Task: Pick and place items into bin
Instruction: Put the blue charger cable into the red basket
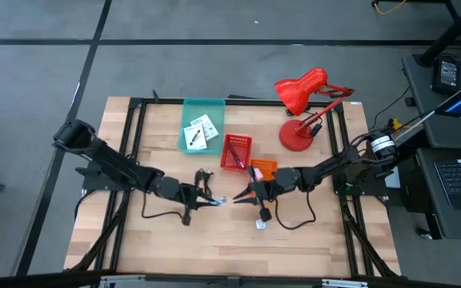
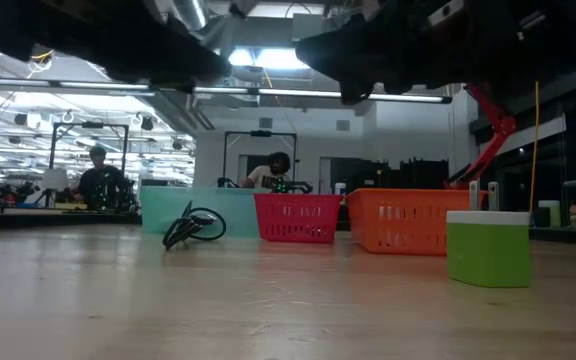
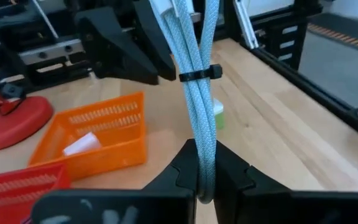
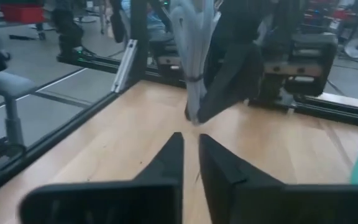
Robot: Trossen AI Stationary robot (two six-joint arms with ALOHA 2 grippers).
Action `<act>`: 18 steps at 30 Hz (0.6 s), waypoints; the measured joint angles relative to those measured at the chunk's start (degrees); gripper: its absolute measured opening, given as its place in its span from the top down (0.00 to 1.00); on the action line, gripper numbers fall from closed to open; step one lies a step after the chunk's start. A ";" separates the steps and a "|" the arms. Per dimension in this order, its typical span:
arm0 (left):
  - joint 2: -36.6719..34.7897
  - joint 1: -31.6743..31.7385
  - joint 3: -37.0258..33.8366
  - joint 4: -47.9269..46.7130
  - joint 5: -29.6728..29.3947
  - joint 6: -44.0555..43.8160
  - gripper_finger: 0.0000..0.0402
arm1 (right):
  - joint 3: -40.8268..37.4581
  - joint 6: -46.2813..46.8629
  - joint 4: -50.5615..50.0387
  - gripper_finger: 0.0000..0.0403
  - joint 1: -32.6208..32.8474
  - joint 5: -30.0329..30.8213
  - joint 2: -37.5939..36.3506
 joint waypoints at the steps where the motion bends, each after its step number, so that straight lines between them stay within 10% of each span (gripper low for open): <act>1: 1.17 0.52 0.00 1.59 0.93 0.23 0.96 | 0.00 0.36 -0.03 0.90 0.22 1.01 0.00; 18: 11.70 8.23 0.05 17.79 8.80 0.82 0.96 | 0.00 4.34 0.59 0.63 0.48 3.93 0.00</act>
